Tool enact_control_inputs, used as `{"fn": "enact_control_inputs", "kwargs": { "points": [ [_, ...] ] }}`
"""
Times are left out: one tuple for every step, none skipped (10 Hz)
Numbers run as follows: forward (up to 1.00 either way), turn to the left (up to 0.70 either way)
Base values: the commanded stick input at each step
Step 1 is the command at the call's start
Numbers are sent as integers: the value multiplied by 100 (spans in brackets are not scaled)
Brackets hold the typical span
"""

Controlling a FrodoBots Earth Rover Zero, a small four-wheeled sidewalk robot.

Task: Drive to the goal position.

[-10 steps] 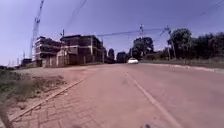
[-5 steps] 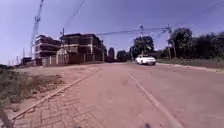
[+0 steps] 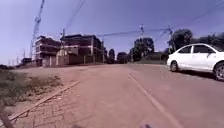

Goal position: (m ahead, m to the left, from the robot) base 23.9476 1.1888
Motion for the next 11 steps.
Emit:
{"fn": "enact_control_inputs", "kwargs": {
  "points": [
    [30, 0],
    [30, 0],
    [30, 0],
    [30, 0],
    [30, 0],
    [30, 0],
    [30, 0],
    [30, 0],
    [30, 0],
    [30, 0],
    [30, 0]
  ]
}}
